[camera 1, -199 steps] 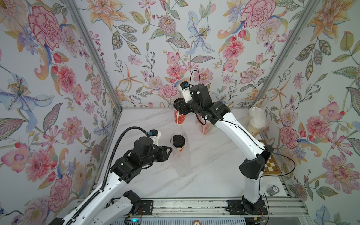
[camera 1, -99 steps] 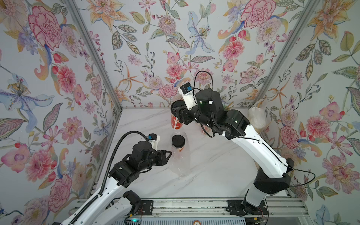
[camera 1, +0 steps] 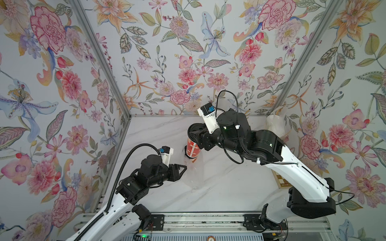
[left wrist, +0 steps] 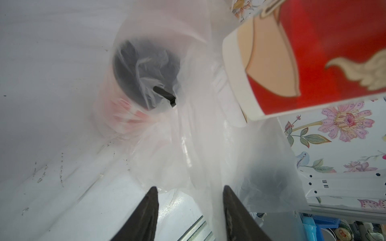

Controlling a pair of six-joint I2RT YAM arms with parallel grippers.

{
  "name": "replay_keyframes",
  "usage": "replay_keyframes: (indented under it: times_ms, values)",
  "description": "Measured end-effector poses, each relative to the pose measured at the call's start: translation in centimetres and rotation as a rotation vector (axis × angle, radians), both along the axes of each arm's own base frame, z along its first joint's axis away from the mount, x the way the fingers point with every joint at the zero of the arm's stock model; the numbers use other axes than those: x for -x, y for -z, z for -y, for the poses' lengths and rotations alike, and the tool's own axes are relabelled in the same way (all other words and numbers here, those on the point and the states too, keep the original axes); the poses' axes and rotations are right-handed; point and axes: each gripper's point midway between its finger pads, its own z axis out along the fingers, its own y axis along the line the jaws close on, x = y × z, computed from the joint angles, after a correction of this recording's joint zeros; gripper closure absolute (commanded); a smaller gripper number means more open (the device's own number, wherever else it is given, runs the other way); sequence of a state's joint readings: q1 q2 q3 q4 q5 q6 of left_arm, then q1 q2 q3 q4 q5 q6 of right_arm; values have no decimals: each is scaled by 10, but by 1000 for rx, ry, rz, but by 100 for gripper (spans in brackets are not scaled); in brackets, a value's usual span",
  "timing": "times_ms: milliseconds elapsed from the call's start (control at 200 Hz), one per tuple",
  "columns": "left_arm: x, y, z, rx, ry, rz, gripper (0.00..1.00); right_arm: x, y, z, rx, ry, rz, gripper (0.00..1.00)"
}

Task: Pack milk tea into plastic carrier bags
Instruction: Place the milk tea cup in the plastic carrier bag.

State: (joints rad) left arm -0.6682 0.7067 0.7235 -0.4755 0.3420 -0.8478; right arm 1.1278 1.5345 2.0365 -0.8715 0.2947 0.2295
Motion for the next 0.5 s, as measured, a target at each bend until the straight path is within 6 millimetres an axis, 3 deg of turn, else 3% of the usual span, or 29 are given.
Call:
replay_keyframes:
  times_ms: [195,450,500]
  values:
    - [11,10,3,14,39,-30,52,11,33,-5,26,-10,-92,34]
    - [19,-2,12,88,90,-15,84,12,65,-7,66,14,-162,35]
    - [19,-5,14,105,91,-13,86,12,69,-7,72,22,-168,35]
